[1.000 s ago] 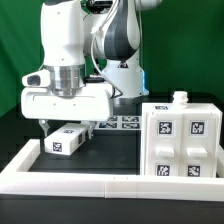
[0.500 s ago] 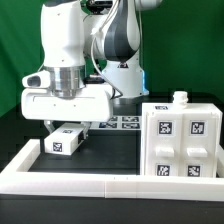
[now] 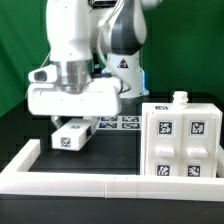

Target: Assemble cabinet

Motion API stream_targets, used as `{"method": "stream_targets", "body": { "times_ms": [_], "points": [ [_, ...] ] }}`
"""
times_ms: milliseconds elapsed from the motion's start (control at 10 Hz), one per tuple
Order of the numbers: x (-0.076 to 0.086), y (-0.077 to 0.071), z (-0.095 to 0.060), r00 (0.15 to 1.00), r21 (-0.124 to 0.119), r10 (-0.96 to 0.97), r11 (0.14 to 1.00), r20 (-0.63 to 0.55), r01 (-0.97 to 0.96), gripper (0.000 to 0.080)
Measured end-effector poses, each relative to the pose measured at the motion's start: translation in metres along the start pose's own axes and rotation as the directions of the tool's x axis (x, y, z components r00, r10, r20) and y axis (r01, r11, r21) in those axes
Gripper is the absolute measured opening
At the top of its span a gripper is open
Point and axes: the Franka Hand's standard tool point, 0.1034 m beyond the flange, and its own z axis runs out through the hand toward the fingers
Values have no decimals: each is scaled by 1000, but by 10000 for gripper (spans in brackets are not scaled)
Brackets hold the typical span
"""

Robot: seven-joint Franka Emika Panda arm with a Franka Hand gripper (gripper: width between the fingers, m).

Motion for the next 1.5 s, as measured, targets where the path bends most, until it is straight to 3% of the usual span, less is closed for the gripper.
{"method": "stream_targets", "body": {
  "times_ms": [200, 400, 700, 1300, 1500],
  "points": [
    [7, -31, -20, 999, 14, 33, 999, -5, -33, 556],
    [20, -71, -47, 997, 38, 73, 997, 3, -73, 557],
    [55, -117, -86, 990, 68, 141, 987, 28, -143, 557],
    [59, -119, -88, 988, 70, 151, 986, 29, -153, 557],
    [72, -132, -108, 992, 57, 120, 991, 47, -122, 557]
  ]
}}
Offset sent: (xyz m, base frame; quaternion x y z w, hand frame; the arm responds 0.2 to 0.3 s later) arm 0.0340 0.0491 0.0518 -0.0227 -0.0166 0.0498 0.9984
